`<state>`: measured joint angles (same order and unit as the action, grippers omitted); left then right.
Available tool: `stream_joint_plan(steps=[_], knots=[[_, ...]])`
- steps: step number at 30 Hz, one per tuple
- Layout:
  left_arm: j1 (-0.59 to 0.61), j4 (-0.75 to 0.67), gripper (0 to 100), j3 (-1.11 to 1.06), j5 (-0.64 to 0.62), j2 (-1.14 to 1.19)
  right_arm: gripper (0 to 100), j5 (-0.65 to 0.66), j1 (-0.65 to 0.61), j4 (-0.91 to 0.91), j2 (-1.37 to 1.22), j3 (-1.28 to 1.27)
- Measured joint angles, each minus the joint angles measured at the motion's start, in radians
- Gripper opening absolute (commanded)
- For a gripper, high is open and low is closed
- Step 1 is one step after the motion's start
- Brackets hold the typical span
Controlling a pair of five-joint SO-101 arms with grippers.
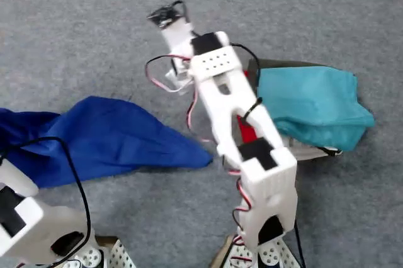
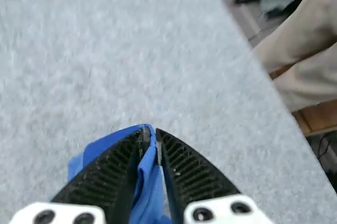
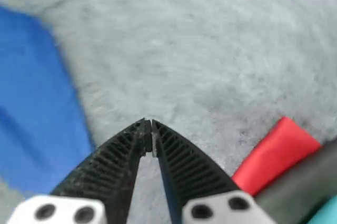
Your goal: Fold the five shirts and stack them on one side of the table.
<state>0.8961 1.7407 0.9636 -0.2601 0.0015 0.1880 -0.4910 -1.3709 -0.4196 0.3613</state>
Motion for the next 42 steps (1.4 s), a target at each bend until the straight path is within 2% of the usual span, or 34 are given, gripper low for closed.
stream_joint_plan(steps=[7,12,16,19,21,26,29,32,36,39,42], knots=[[0.002,-0.14,2,0.068,-0.04,0.0,0.5,0.017,-0.023,-0.081,0.207,0.034],[0.031,-0.157,2,0.249,-0.078,0.0,0.5,0.017,-0.005,-0.086,0.334,0.095],[0.083,-0.157,2,0.27,-0.08,-0.003,0.5,0.017,-0.002,-0.086,0.358,0.092],[0.112,-0.157,2,0.173,-0.08,-0.003,1.3,0.015,-0.021,-0.086,0.351,0.04],[0.121,-0.147,2,0.074,-0.08,0.0,5.8,0.011,-0.054,-0.086,0.322,0.002],[0.121,-0.147,2,-0.261,-0.046,0.011,25.0,-0.129,-0.161,-0.086,0.167,-0.044],[0.106,-0.184,2,-0.456,-0.02,0.011,29.2,-0.221,-0.233,-0.086,0.057,-0.044],[0.087,-0.224,2,-0.624,0.0,0.011,24.6,-0.284,-0.31,-0.086,-0.048,-0.032],[0.069,-0.252,2,-0.773,0.023,0.011,11.1,-0.338,-0.388,-0.086,-0.192,0.054],[0.068,-0.276,2,-0.835,0.026,0.011,2.2,-0.376,-0.399,-0.086,-0.31,0.15],[0.068,-0.287,2,-0.861,0.026,0.011,0.3,-0.399,-0.397,-0.087,-0.425,0.253]])
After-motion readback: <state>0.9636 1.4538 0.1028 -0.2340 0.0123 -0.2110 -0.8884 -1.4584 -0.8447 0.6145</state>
